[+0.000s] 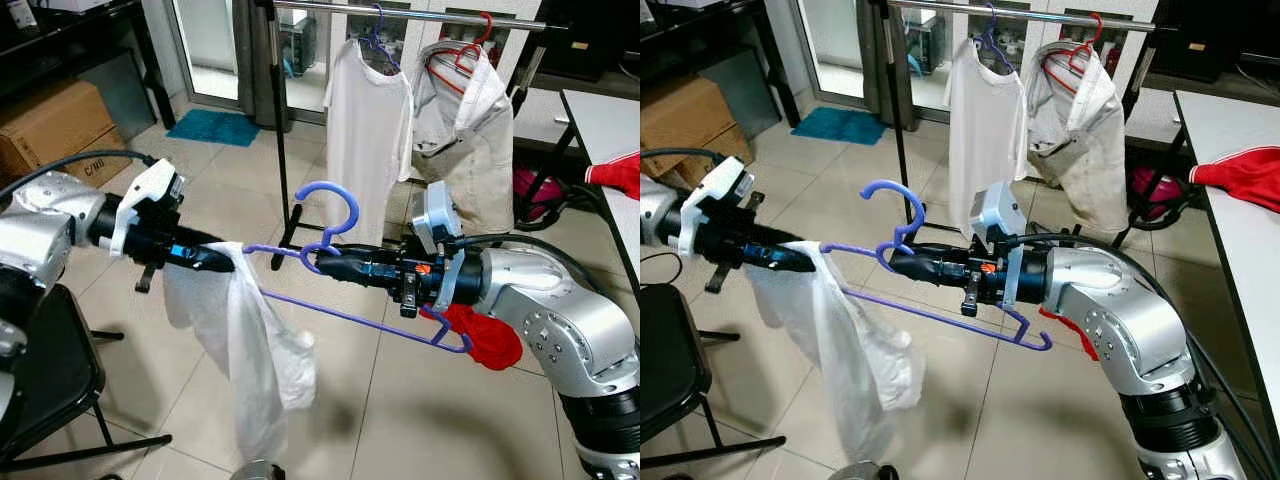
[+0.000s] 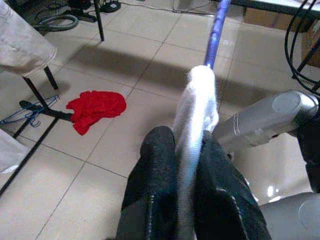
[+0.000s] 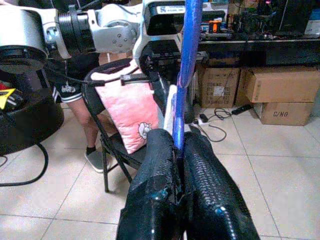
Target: Hang hanger
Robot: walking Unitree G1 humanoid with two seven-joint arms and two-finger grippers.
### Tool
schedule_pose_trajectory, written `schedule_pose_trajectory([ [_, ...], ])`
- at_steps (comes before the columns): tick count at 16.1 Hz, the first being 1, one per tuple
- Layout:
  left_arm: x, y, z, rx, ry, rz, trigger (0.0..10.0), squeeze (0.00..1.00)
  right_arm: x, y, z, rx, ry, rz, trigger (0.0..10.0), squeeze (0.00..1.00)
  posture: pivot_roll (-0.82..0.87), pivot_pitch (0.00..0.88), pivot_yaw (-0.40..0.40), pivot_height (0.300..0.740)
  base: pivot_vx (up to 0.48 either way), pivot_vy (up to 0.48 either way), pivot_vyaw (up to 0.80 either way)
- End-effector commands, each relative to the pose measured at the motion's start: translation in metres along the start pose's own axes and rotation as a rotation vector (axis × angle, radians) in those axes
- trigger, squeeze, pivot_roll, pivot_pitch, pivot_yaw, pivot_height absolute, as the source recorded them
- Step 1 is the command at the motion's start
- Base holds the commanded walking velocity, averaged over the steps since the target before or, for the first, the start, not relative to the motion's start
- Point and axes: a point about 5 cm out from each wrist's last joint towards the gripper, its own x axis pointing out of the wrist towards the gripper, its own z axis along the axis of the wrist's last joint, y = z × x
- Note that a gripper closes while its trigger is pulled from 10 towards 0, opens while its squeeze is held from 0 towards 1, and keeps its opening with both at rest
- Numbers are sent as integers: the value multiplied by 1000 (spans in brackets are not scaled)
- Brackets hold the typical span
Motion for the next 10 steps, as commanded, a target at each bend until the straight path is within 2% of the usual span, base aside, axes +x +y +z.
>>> schedule_pose_trajectory([
  [1,-8,0,0,-1,-20,31,0,0,-7,-5,8,-17,-43,-31,10000,882,-131,0,40,740,0,0,0],
  [2,-9,0,0,-5,-35,44,0,0,-9,-6,7,-13,-44,-43,10000,1000,-125,0,38,740,0,0,0],
  [5,-21,6,-3,-31,-120,180,0,0,-13,-10,4,9,-70,-108,10000,1000,-123,0,31,740,0,0,0],
  [6,-23,5,-9,-62,-124,210,0,0,-16,-15,4,7,-86,-165,10000,1000,-133,0,39,740,0,0,0],
  [8,-23,8,-22,-39,-105,360,0,0,-38,-31,5,13,-156,-376,10000,1000,-128,0,46,740,0,0,0],
  [9,-22,15,-28,-58,-68,489,0,0,-48,-32,8,15,-198,-437,10000,1000,-124,0,48,740,0,0,0],
  [10,-22,17,-31,-75,-56,531,0,0,-51,-31,9,18,-211,-452,10000,1000,-123,0,49,740,0,0,0],
])
